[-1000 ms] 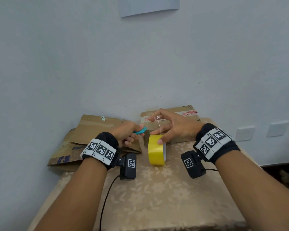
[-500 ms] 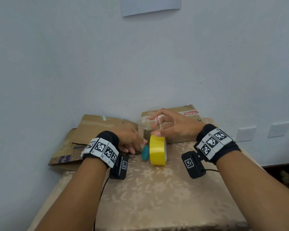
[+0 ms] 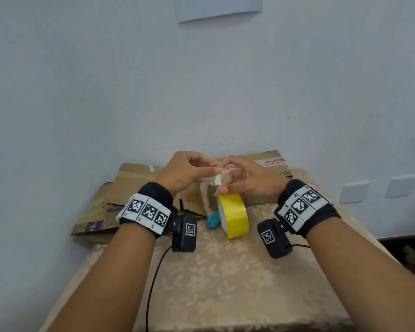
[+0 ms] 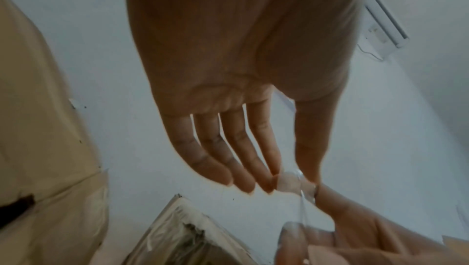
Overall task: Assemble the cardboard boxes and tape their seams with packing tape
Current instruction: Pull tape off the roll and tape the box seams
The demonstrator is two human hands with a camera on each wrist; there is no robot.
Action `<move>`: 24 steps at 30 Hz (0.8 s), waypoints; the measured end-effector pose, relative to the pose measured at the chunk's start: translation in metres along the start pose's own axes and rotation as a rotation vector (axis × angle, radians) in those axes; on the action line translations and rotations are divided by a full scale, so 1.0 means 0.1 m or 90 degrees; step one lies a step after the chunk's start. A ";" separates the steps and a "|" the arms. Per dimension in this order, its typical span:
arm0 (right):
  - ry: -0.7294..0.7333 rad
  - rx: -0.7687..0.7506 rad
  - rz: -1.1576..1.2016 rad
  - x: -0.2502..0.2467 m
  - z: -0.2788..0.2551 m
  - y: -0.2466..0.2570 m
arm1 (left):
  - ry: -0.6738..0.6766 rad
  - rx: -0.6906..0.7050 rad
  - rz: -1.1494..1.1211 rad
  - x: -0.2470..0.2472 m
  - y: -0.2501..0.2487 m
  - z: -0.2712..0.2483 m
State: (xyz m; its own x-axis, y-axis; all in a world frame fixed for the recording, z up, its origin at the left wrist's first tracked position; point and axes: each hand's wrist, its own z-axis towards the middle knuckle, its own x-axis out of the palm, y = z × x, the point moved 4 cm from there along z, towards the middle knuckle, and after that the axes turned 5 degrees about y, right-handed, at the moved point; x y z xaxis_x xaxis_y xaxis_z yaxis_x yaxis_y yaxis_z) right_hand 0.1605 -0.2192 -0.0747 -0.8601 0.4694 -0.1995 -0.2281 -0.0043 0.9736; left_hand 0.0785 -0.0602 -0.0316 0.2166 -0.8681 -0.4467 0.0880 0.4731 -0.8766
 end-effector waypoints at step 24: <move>-0.043 0.050 -0.038 0.01 0.02 -0.01 | -0.133 0.022 -0.114 -0.12 -0.06 0.00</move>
State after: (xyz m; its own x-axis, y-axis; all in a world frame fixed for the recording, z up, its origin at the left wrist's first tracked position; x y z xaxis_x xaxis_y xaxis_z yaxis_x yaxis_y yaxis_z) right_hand 0.1610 -0.2169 -0.0757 -0.8127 0.5255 -0.2517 -0.2395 0.0926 0.9665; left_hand 0.0755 -0.0526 -0.0213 0.3897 -0.8904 -0.2352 0.1752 0.3224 -0.9302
